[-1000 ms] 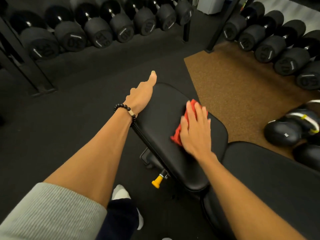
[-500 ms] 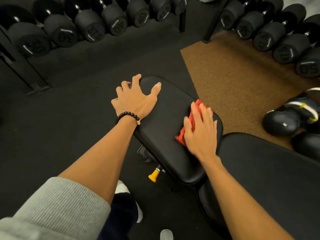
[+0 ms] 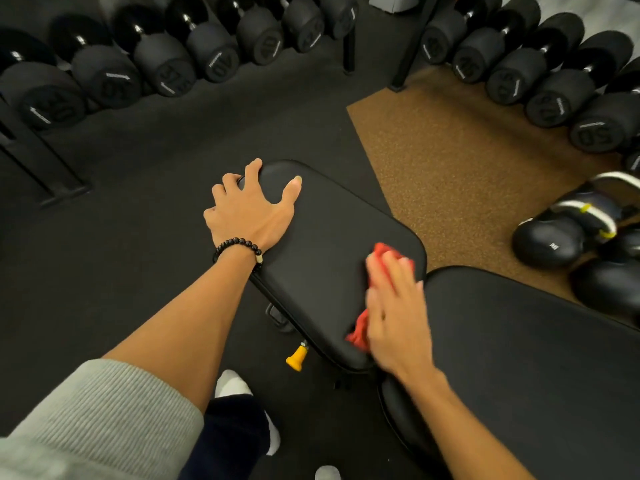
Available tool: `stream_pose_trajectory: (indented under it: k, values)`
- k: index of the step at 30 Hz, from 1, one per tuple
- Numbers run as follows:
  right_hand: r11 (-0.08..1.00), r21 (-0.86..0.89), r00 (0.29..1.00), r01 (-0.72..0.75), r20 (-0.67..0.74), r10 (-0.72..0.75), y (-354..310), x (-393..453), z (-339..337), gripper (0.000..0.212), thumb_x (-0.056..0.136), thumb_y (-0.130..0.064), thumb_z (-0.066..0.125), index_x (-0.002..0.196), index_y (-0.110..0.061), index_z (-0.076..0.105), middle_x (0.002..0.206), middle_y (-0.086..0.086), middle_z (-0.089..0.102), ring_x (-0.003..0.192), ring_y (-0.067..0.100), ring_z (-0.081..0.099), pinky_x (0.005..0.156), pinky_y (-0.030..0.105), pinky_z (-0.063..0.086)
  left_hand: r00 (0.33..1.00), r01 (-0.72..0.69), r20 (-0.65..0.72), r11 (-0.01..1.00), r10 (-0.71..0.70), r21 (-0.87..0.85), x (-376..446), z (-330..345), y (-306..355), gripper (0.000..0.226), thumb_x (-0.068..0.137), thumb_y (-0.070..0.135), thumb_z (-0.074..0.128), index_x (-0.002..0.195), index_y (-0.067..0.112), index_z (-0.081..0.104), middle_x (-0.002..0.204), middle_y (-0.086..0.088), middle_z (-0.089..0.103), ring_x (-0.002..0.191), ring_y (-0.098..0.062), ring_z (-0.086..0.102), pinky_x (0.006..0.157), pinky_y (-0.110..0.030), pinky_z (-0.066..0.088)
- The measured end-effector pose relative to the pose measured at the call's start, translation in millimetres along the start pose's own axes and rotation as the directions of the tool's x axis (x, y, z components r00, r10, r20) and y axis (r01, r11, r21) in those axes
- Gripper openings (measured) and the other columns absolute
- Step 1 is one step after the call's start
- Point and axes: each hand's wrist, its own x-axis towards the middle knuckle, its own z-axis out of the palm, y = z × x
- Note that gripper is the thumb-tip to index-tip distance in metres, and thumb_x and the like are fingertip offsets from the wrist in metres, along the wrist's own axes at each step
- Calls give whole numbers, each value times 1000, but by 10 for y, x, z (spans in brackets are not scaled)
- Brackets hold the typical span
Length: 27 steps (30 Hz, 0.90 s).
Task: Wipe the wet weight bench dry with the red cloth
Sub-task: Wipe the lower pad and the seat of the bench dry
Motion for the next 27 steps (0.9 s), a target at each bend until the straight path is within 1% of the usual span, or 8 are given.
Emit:
stream_pose_trajectory:
  k: [5,8,11,13,18,22,25,27]
  values:
    - [961,-34,958,-273,-106,268,-191,1000,108,51,104,-37,26,154,-28,31,162,4,25,150,32,15,118,58,19,1000,2,4,1000,-2,14,0,8,13,82,79,88,22,147,42,29,144,-1,41,129,-24,37,95,-47,35]
    - [994,-94,994,-46,-98,37,-794,1007,281,52,100,-35,25,151,-26,33,162,4,24,149,33,17,116,59,24,1000,5,-11,1000,-5,-8,-7,13,6,81,80,86,22,146,41,31,143,-1,42,130,-23,38,96,-47,35]
    - [974,-61,974,220,72,-215,-1048,320,298,54,104,-36,24,158,-29,19,167,-1,8,154,24,-5,123,48,6,1000,-2,-18,1000,2,-24,-13,13,2,79,81,85,23,146,41,32,143,-1,43,129,-23,39,97,-47,35]
    - [968,-60,965,245,115,-237,-866,-155,214,54,105,-40,23,158,-35,13,168,-7,4,154,17,-10,123,44,1,1000,-5,-26,1000,5,-23,-12,10,-6,79,81,85,24,146,41,32,143,-1,43,129,-24,39,97,-47,35]
    - [989,96,993,-113,-16,115,216,-25,2,49,107,-33,28,156,-30,29,166,-5,13,154,17,3,124,47,9,1000,-8,-27,1000,8,-20,-13,24,2,81,80,87,22,145,40,33,142,-1,43,129,-24,39,97,-47,35]
    - [846,326,894,-422,-4,448,386,648,-136,51,108,-32,27,158,-24,23,162,3,26,148,18,24,115,29,19,1000,2,-22,1000,-2,-17,-1,22,11,82,79,88,20,145,41,33,141,-1,43,129,-23,39,97,-47,35]
    - [835,357,855,-419,-153,495,124,355,6,50,109,-26,27,158,-20,22,165,3,19,151,16,17,118,24,15,1000,4,-27,1000,-4,-13,0,28,17,82,79,88,20,145,41,34,140,-1,44,128,-24,40,96,-48,36]
    - [841,339,850,-421,-178,497,-154,-182,188,51,109,-27,24,159,-21,19,167,3,7,154,19,5,124,37,14,999,3,-32,1000,-3,-11,-1,32,22,82,79,88,19,145,40,34,140,-2,44,128,-25,40,96,-48,37]
